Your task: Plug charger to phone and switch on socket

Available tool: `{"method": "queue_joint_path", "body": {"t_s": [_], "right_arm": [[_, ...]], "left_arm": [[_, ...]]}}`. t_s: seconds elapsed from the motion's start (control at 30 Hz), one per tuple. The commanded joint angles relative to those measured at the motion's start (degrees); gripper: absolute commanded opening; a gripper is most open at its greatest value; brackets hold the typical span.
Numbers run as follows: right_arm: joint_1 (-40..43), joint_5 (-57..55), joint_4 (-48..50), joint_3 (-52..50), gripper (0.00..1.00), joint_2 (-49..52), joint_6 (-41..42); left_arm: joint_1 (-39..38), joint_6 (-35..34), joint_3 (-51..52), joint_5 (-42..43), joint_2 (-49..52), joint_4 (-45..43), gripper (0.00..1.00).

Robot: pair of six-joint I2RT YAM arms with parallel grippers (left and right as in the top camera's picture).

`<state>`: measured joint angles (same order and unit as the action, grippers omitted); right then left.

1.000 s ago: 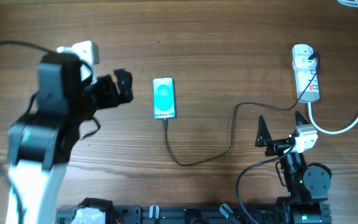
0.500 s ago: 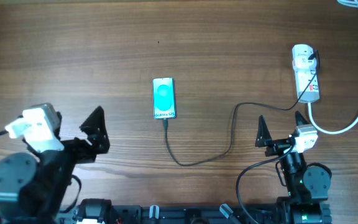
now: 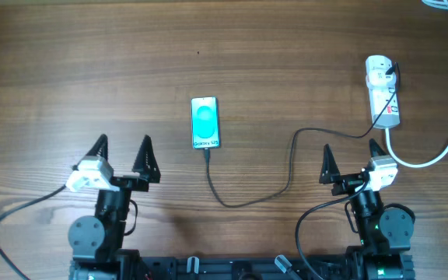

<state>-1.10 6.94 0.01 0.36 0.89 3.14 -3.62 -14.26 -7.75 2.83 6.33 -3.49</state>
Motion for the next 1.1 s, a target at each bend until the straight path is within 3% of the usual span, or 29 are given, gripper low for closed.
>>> {"method": "queue_joint_path", "body": {"t_s": [0.0,0.47,1.07], "right_arm": [[-0.33,-1.18,0.31,-0.07,1.00,-0.61,-0.02],[-0.33,-1.20,0.31,-0.07,1.00,-0.61,-0.02],[-0.33,-1.20,0.31,-0.07,1.00,-0.61,0.00]], "left_arm": [[0.37,0.37,3.26,-0.61,-3.45,-0.33,1.00],[1.33,0.52,7.41,-1.18,-6.16,7.98,1.00],[1.29,0.52,7.41,-1.01,-6.16,7.82,1.00]]}}
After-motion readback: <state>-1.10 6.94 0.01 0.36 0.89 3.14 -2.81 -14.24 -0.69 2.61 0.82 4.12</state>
